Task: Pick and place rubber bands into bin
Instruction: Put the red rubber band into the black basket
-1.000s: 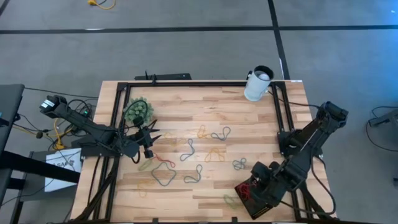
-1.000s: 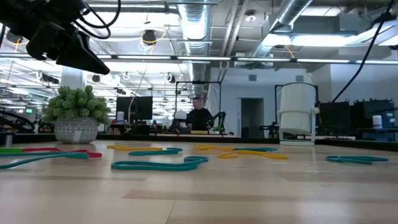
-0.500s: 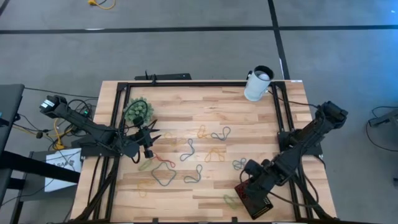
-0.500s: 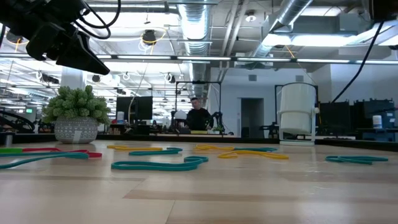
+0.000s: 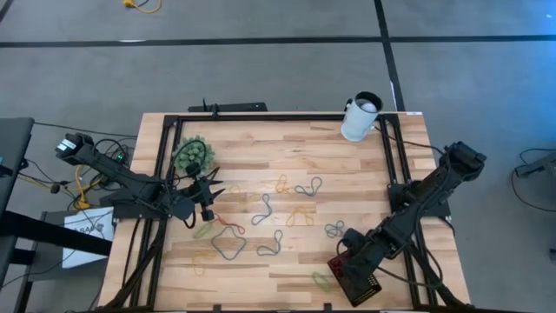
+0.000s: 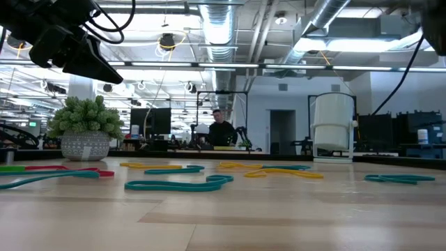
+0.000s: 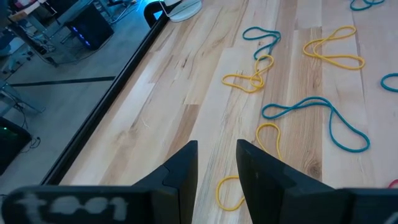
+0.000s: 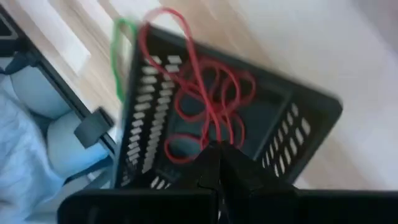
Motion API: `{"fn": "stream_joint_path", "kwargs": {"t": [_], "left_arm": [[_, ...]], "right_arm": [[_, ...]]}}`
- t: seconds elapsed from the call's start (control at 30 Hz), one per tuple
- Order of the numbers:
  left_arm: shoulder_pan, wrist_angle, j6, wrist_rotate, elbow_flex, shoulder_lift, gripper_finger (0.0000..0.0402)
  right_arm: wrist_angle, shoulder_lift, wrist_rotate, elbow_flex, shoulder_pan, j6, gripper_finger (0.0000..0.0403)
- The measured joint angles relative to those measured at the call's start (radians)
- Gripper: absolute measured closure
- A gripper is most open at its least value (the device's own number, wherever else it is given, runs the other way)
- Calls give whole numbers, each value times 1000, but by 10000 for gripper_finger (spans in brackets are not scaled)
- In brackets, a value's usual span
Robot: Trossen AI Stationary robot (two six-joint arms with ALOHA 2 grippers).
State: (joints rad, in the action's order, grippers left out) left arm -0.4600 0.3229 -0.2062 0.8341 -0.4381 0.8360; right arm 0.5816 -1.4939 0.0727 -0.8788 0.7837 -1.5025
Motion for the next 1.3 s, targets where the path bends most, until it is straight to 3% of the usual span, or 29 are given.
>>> {"fn": "stream_joint_path", "kwargs": {"t": [0.17, 0.53, 0.93, 1.3], "left_arm": [[0, 0, 0, 0, 0, 0, 301], [0, 0, 0, 0, 0, 0, 301], [0, 0, 0, 0, 0, 0, 301], [0, 0, 0, 0, 0, 0, 301]], "right_arm": [[1, 0, 85, 41, 14, -102, 403], [-11, 0, 82, 42, -2, -86, 403], [-7, 0, 27, 42, -109, 105, 401], [-7, 0, 30, 42, -143, 123, 344]]}}
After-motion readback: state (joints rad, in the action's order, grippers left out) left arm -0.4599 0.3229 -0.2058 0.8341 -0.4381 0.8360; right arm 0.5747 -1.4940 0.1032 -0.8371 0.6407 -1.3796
